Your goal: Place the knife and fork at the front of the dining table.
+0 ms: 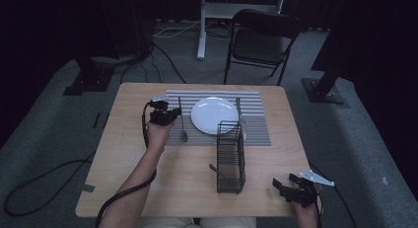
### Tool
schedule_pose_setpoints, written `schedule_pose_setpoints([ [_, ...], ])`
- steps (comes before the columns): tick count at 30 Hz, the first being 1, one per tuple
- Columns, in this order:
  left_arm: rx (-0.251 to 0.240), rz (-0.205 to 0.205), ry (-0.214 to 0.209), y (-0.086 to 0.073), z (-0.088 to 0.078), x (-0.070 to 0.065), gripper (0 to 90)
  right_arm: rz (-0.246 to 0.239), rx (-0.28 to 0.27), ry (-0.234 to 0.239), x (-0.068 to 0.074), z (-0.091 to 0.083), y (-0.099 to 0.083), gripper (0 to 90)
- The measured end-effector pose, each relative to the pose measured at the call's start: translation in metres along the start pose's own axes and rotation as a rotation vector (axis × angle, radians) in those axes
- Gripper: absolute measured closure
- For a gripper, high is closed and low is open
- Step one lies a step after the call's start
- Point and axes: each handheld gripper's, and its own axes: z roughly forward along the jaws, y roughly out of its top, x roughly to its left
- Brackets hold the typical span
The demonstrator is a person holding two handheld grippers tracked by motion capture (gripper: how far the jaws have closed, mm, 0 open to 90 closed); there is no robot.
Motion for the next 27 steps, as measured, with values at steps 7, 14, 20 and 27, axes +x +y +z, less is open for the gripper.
schedule_pose_setpoints([
  [7, -0.007, -0.008, -0.004, -0.008, 0.004, -0.001, 88.6, 0.003, -0.002, -0.001, 0.000, 0.000, 0.000, 14.2],
  [14, 0.010, -0.003, -0.007, -0.012, 0.007, 0.000, 88.5, 0.006, -0.004, 0.001, -0.001, 0.000, 0.000, 14.2],
  [20, 0.033, -0.009, -0.007, -0.025, 0.015, -0.001, 88.8, 0.006, -0.005, 0.001, -0.001, -0.001, 0.000, 14.2],
  [27, 0.033, -0.051, -0.026, -0.026, 0.018, 0.003, 88.9, 0.008, -0.005, 0.000, -0.001, -0.001, 0.000, 14.2],
])
